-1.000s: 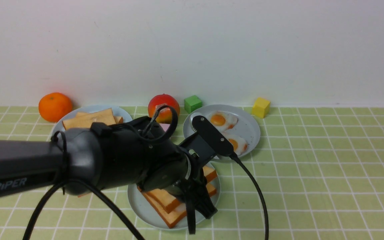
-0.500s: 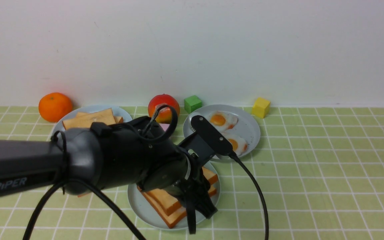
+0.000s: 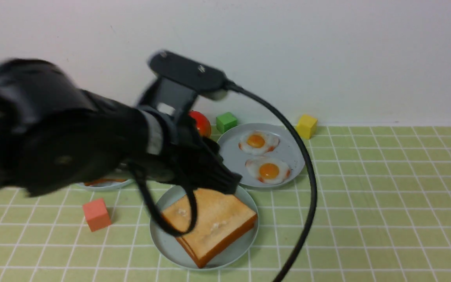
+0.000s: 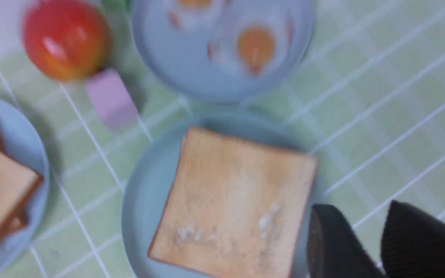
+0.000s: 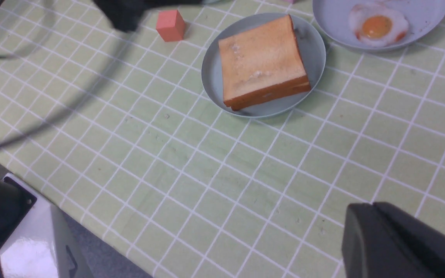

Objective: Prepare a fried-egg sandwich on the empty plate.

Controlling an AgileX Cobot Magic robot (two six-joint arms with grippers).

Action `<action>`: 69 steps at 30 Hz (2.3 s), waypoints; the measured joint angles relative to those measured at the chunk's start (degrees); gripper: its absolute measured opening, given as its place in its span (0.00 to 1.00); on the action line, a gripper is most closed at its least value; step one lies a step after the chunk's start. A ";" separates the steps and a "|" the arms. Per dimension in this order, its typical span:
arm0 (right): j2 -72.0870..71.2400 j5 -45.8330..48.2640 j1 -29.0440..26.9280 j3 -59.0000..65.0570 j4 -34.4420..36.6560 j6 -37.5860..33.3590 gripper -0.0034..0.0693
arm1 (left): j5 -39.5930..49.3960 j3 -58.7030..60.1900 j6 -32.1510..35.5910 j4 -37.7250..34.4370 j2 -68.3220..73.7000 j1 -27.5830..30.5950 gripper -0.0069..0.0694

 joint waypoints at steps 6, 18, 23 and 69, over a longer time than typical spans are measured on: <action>-4.06 2.39 0.00 0.67 -5.72 2.09 0.09 | -6.65 11.64 -0.49 -0.31 -23.11 0.00 0.07; -25.56 -3.86 0.00 16.66 -18.08 15.46 0.05 | -24.51 48.36 -5.89 -1.36 -63.23 0.00 0.07; -27.18 -18.48 0.00 24.86 -17.66 16.48 0.05 | -23.94 51.57 -6.11 -1.09 -65.12 0.00 0.07; -41.11 -43.93 -21.00 60.64 -23.31 15.17 0.03 | -9.60 52.04 -6.28 -0.86 -65.17 0.00 0.08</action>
